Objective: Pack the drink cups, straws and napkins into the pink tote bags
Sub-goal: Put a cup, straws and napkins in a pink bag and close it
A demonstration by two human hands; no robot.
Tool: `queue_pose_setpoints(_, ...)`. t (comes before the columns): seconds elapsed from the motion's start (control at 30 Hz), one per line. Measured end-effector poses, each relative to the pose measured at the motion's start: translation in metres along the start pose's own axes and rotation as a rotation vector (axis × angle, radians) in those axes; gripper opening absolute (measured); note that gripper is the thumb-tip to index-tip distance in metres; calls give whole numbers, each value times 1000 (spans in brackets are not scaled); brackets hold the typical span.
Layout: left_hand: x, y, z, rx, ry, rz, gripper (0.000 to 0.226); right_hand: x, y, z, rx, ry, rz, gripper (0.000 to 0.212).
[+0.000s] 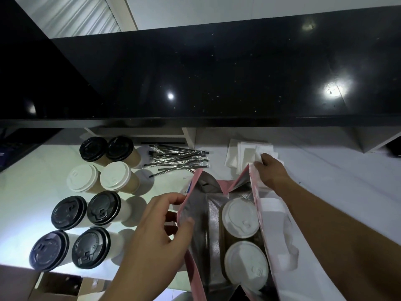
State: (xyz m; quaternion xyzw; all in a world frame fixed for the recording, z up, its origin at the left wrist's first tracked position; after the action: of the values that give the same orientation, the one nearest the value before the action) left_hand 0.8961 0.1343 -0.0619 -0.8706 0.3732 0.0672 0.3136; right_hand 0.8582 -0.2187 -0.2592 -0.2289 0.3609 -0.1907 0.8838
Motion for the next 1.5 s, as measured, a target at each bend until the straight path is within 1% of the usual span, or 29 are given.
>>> queue_pose_setpoints(0.1, 1, 1, 1, -5, -6, 18, 31, -8, -7, -13, 287, -14, -14, 23)
queue_pose_setpoints(0.17, 2, 1, 0, -9, -9, 24, 30, -19, -14, -15, 428, -64, -37, 17)
queue_pose_setpoints(0.2, 2, 1, -1, -10, -9, 26, 30, -27, -20, -14, 477, -97, -57, 17)
queue_pose_setpoints(0.33, 2, -1, -2, 5, -14, 18, 28, -63, -51, 2, 707, -236, -135, 28)
queue_pose_setpoints(0.5, 5, -2, -2, -4, -14, 29, 27, -112, -85, 20, 1000, -260, -182, 37)
queue_pose_setpoints(0.57, 6, -2, -3, -3, -8, 27, 27, -133, -95, 29, 1115, -291, -176, 36)
queue_pose_setpoints(0.63, 6, -2, -4, 1, 6, 23, 26, -157, -104, 45, 1150, -360, -157, 29)
queue_pose_setpoints(0.7, 7, -3, -5, 2, 21, 17, 24, -186, -112, 65, 1024, -400, -153, 27)
queue_pose_setpoints(0.77, 7, -2, -6, 12, 34, 22, 22, -216, -118, 88, 866, -483, -156, 30)
queue_pose_setpoints(0.83, 9, -1, -6, 25, 47, 38, 20, -247, -113, 119, 784, -640, -62, 29)
queue_pose_setpoints(0.9, 11, 0, -7, 37, 55, 58, 19, -280, -97, 151, 578, -773, 17, 25)
queue_pose_setpoints(0.93, 12, 0, -7, 43, 59, 63, 19, -290, -86, 161, 465, -797, 43, 22)
queue_pose_setpoints(1.0, 14, 1, -8, 52, 65, 64, 21, -295, -54, 169, 233, -791, 117, 15)
queue_pose_setpoints(1.1, 13, 0, -12, 42, 81, 62, 20, -286, -7, 167, -90, -689, 222, 19)
queue_pose_setpoints(1.17, 12, 0, -15, 53, 96, 64, 22, -280, 10, 171, -350, -680, 194, 24)
queue_pose_setpoints(1.2, 12, 0, -16, 65, 102, 66, 23, -280, 17, 175, -503, -701, 174, 23)
queue_pose_setpoints(1.27, 12, 1, -18, 86, 115, 68, 23, -277, 29, 182, -782, -753, 147, 8)
queue_pose_setpoints(1.3, 12, 1, -18, 90, 121, 70, 23, -275, 35, 184, -899, -776, 141, 14)
queue_pose_setpoints(1.33, 12, 1, -18, 90, 127, 74, 23, -273, 43, 183, -1004, -799, 154, 19)
queue_pose_setpoints(1.4, 12, 2, -18, 83, 135, 89, 21, -267, 62, 176, -1217, -798, 195, 18)
queue_pose_setpoints(1.47, 11, 4, -16, 75, 139, 109, 21, -260, 84, 161, -1397, -735, 252, 17)
queue_pose_setpoints(1.5, 11, 5, -16, 72, 137, 113, 22, -255, 94, 151, -1480, -668, 287, 18)
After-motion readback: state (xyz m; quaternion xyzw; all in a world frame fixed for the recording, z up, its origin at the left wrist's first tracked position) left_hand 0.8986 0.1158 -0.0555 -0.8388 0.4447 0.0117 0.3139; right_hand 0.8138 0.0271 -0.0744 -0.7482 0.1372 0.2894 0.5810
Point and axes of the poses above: each hand's wrist, its own x-axis towards the middle knuckle, its own y-axis out of the palm, z = x × y, the point moved 9 cm from there along x, towards the middle knuckle, and after that the axes turned 13 degrees about z, right-handed, at the moved point
